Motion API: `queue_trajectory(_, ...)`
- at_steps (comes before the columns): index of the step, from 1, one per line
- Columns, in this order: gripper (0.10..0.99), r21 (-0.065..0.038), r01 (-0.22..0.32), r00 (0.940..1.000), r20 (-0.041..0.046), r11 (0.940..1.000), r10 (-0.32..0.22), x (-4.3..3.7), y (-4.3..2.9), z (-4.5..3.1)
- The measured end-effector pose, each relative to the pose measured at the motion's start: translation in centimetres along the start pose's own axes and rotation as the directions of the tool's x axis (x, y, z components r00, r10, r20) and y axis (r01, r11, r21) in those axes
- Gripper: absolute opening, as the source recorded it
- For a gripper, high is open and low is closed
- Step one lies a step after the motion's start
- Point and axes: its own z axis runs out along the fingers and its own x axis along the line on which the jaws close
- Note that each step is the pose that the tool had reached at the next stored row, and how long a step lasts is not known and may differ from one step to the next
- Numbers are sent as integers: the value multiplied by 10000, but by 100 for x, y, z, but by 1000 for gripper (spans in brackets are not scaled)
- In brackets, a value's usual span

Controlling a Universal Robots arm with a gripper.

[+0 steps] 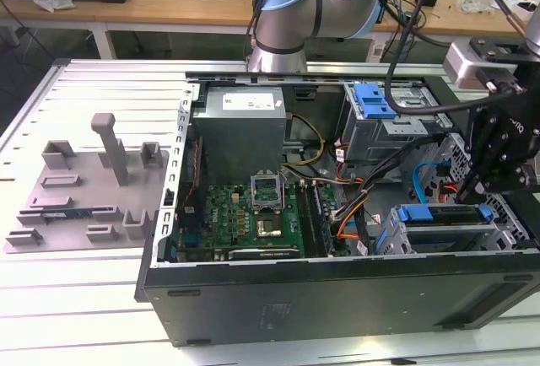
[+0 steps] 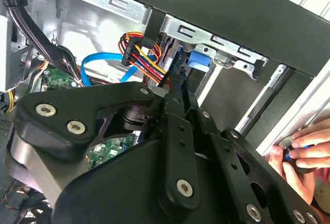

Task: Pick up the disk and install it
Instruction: 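Insert the first disk wire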

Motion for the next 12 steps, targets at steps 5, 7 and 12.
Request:
queue_trajectory(5, 165, 9, 83, 10000, 1, 10000, -83, 0, 1, 0)
queue_trajectory(7, 165, 9, 83, 10000, 1, 10000, -83, 2, 2, 1)
queue_trajectory(12, 165, 9, 83, 10000, 1, 10000, -83, 7, 2, 6)
